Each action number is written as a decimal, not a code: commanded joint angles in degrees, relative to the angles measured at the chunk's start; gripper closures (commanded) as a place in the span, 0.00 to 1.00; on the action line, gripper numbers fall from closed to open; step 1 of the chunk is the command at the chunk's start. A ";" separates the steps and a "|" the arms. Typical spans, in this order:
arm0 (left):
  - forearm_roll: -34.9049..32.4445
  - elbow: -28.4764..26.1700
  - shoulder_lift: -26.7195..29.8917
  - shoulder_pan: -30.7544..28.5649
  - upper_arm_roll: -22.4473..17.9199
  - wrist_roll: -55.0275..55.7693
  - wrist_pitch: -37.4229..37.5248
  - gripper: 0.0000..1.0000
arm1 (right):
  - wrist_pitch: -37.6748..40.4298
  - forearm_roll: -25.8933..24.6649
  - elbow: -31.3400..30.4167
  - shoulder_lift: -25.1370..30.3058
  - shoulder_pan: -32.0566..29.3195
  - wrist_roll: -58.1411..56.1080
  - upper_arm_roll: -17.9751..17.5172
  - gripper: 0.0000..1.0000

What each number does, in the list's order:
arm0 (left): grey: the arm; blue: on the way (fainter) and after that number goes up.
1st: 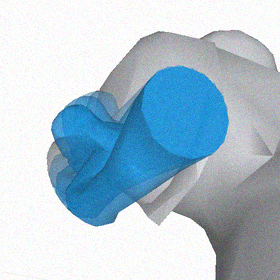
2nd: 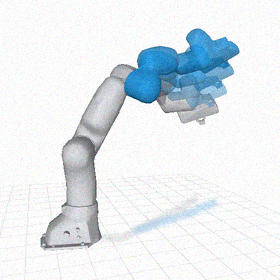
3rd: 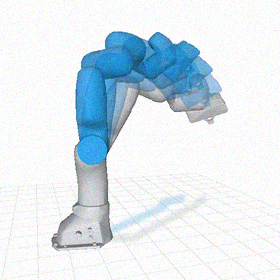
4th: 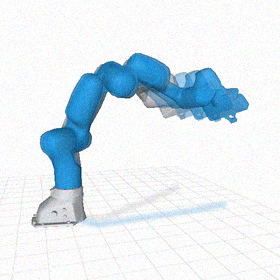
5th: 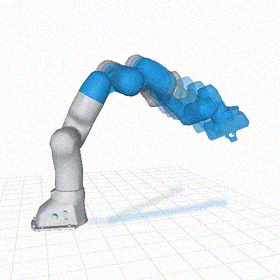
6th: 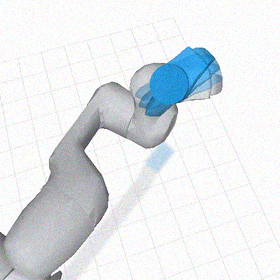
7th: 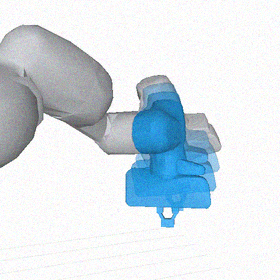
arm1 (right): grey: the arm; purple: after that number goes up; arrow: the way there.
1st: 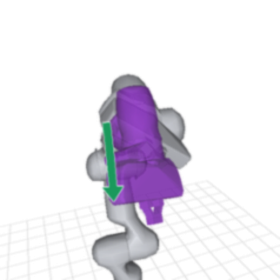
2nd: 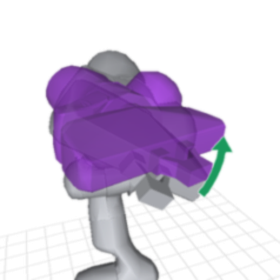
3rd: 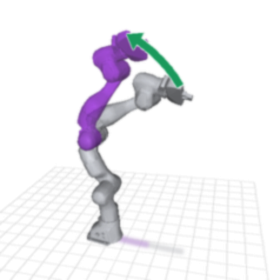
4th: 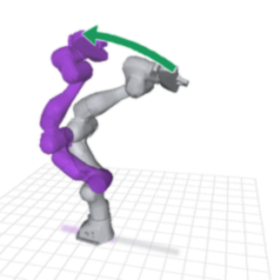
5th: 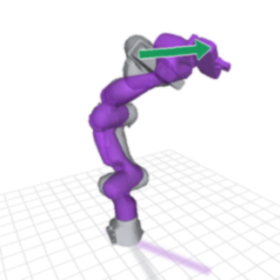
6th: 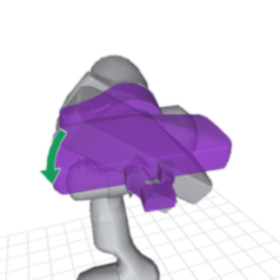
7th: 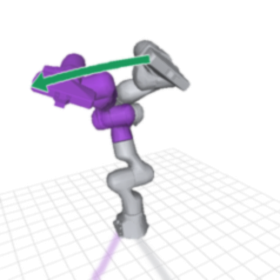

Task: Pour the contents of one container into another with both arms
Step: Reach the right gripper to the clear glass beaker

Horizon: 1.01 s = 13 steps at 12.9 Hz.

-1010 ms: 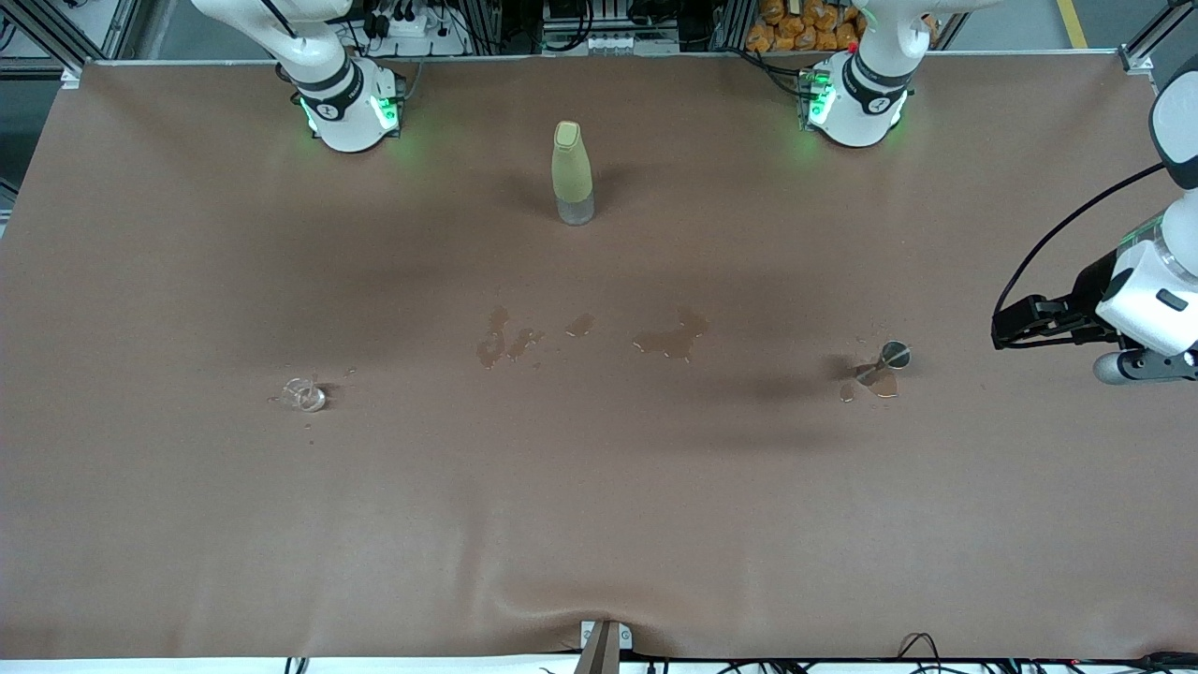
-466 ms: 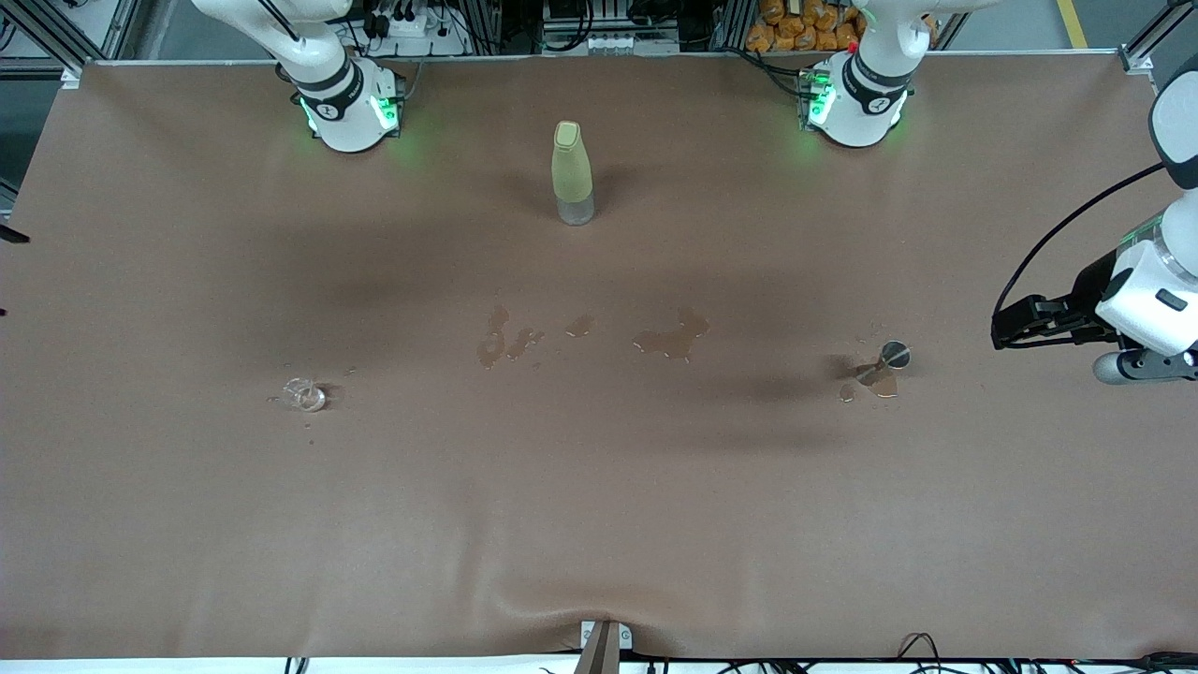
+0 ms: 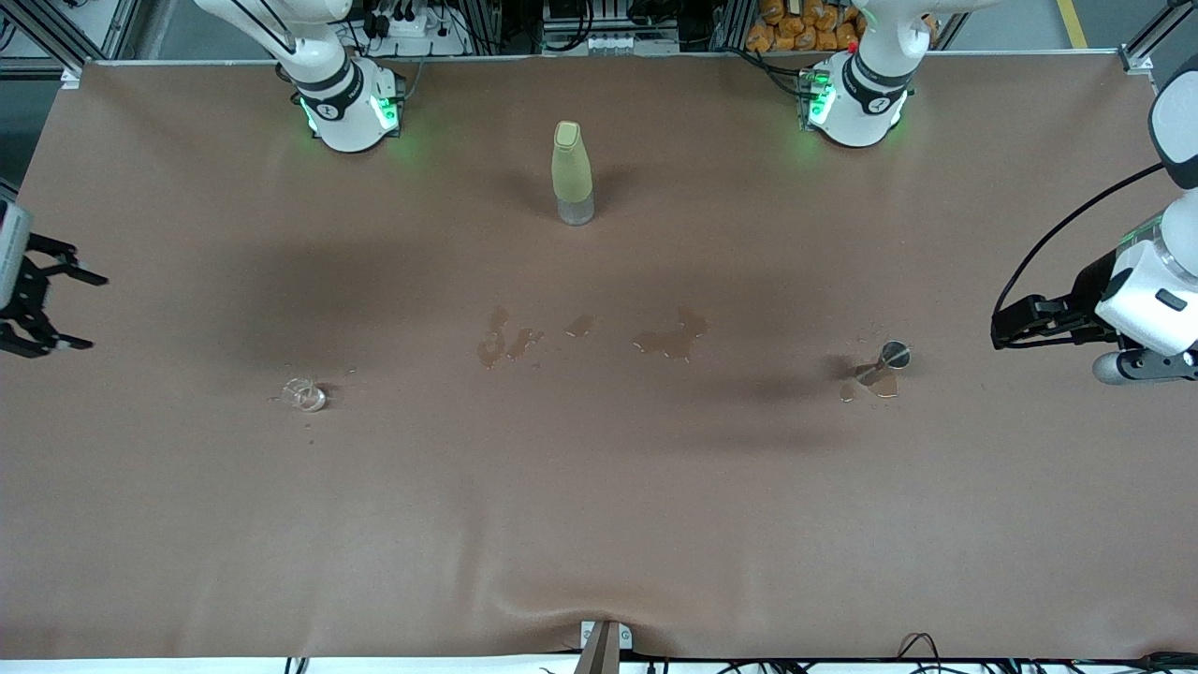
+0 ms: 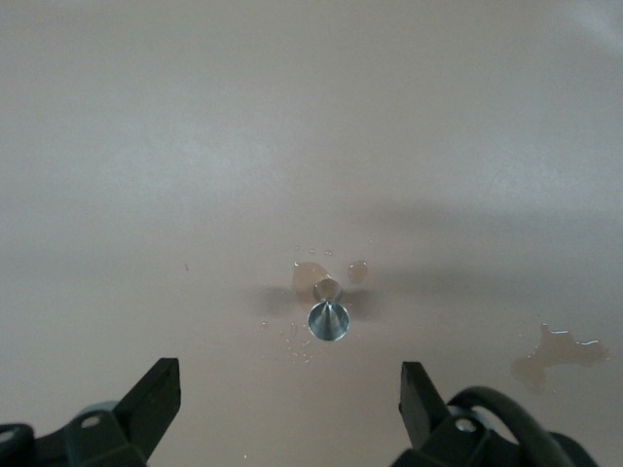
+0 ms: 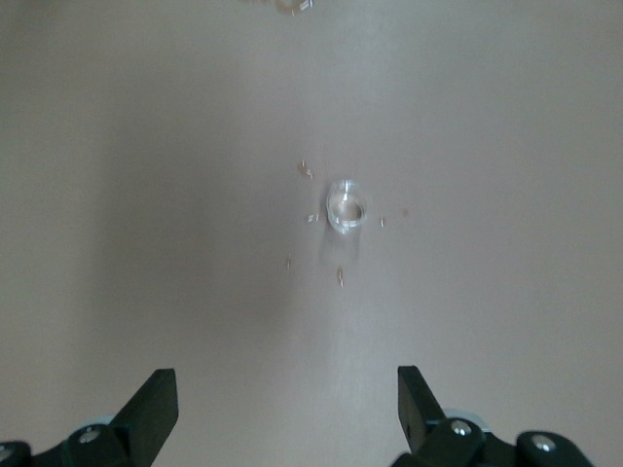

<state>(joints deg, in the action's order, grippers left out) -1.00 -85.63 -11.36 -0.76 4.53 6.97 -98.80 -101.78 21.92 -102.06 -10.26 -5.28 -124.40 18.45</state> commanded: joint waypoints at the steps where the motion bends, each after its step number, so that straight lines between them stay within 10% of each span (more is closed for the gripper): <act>1: -0.49 -0.94 1.25 0.15 0.13 0.59 -0.34 0.00 | -0.96 8.72 -0.34 -5.62 -2.18 -9.07 -0.17 0.00; 13: -0.58 -0.94 1.25 0.23 0.13 0.59 -0.34 0.00 | -0.43 42.22 -4.03 -26.02 -5.35 -34.58 -0.26 0.00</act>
<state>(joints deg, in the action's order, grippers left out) -1.00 -85.64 -11.36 -0.74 4.63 6.97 -98.81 -102.95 60.09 -105.93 -34.73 -9.32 -155.68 18.59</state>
